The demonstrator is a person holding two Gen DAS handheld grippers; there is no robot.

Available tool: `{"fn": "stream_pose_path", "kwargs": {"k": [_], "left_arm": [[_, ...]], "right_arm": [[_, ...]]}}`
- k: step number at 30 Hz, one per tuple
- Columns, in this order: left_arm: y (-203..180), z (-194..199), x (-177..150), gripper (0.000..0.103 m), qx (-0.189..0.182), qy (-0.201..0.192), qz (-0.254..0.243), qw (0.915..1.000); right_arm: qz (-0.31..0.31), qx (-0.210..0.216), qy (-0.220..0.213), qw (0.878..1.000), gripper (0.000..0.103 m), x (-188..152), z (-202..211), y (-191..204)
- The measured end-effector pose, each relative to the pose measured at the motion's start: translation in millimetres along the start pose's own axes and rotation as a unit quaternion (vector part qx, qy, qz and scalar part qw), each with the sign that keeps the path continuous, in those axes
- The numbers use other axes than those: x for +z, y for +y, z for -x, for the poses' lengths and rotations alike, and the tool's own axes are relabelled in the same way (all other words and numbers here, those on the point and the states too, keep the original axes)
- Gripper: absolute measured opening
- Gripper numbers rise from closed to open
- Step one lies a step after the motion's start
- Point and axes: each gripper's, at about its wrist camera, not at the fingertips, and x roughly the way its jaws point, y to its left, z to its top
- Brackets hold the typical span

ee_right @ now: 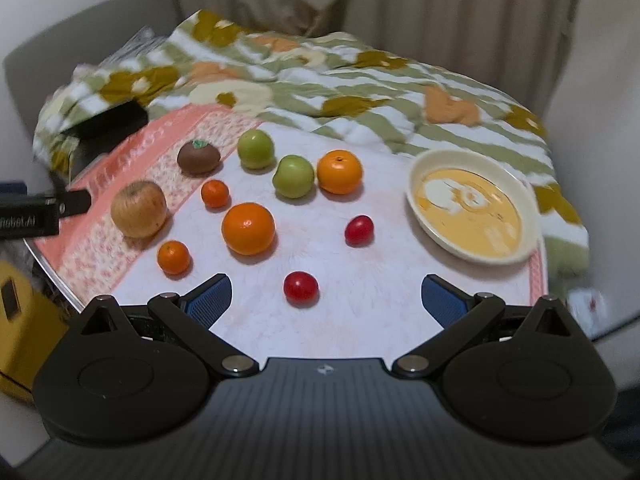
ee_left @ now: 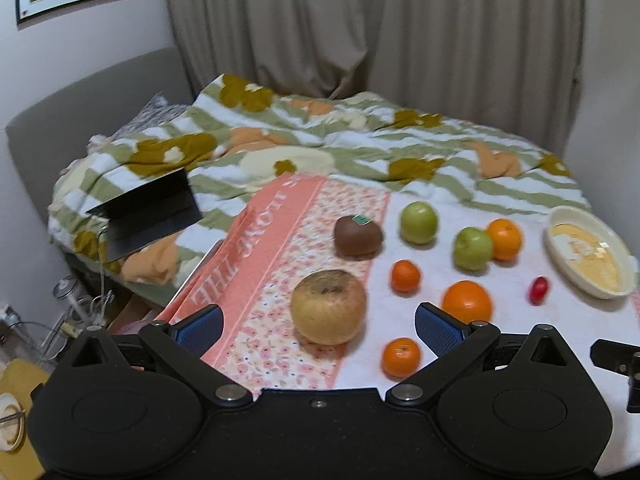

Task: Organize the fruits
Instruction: 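Grasp the pale apple with the left tool while the right tool grasps the large orange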

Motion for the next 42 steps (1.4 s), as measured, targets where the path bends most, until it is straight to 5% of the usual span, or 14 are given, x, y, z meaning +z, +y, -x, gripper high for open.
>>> {"fn": "stream_pose_path", "kwargs": {"k": [14, 28, 42], "left_arm": [[-7, -85, -7, 0.101, 0.013, 0.023, -0.010, 0.9996], [-6, -118, -9, 0.078, -0.017, 0.056, 0.009, 0.9983], [-5, -116, -12, 0.078, -0.026, 0.051, -0.015, 0.9983]], "right_arm": [[0.038, 0.076, -0.006, 0.996, 0.103, 8, -98, 9], [0.041, 0.107, 0.010, 0.993, 0.103, 19, -147, 27], [0.045, 0.121, 0.014, 0.992, 0.074, 28, -160, 46]]}}
